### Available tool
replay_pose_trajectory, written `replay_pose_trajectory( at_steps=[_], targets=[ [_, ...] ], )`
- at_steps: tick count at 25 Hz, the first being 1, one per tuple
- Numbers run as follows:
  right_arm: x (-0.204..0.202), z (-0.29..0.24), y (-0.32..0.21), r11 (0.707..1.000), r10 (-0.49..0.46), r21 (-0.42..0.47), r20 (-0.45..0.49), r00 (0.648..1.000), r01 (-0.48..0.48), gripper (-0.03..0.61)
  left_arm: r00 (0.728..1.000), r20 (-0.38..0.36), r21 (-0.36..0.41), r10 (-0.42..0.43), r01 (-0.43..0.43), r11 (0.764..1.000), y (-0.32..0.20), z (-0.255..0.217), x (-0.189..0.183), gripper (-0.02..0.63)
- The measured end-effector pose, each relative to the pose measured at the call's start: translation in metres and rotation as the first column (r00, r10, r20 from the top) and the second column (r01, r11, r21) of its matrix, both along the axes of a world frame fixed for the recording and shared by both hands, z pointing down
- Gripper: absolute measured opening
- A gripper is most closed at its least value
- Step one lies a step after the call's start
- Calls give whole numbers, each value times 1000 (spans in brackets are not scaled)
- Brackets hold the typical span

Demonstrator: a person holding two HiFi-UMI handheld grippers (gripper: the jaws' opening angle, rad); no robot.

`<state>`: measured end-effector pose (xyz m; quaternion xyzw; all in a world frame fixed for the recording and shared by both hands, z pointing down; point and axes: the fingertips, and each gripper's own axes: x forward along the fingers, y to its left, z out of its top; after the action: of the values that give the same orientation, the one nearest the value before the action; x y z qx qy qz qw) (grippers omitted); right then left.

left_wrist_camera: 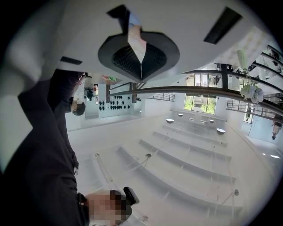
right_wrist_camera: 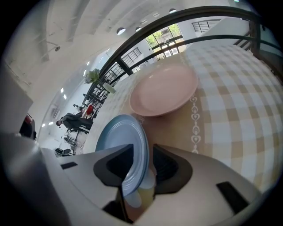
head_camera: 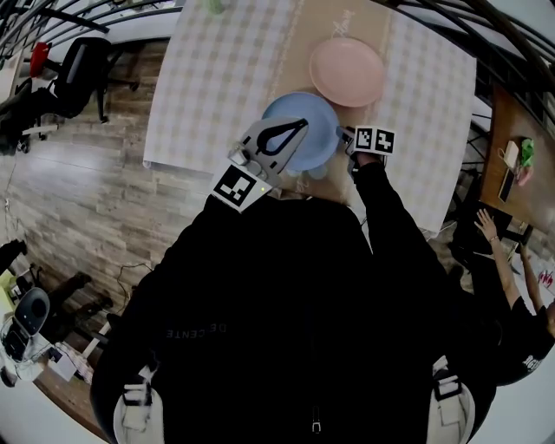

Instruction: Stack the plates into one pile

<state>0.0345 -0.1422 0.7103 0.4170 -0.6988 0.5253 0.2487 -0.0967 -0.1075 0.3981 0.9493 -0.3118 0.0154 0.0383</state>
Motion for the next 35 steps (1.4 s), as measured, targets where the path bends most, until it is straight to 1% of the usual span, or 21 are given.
replay_pose_trajectory(
  at_steps=[3,6,12,17,27,32,35],
  targets=[
    [12,-7,0,1000,9,23,-6,1000,-8,147,1000,4,-1,20,-20,1000,-1,-2,11,20],
    [26,-9,2,998,31,48,-9,999,-31,146,999,6,14,38,-38,999,2,0,21,20],
    [52,-11,4,995,84,60,-21,996,-82,146,998,10,13,68,-68,998,-2,0,39,20],
    [66,-15,-6,992,112,70,-39,993,-109,146,997,5,14,82,-82,997,-14,-4,47,20],
    [93,-33,-61,979,144,156,-91,985,-128,147,995,14,15,95,-95,995,-58,-4,61,20],
    [107,-41,-97,966,162,225,-153,975,-125,156,995,24,16,101,-101,995,-81,0,70,21],
    [111,-37,-113,965,162,232,-173,972,-120,161,995,18,18,102,-102,995,-92,1,74,21]
  ],
)
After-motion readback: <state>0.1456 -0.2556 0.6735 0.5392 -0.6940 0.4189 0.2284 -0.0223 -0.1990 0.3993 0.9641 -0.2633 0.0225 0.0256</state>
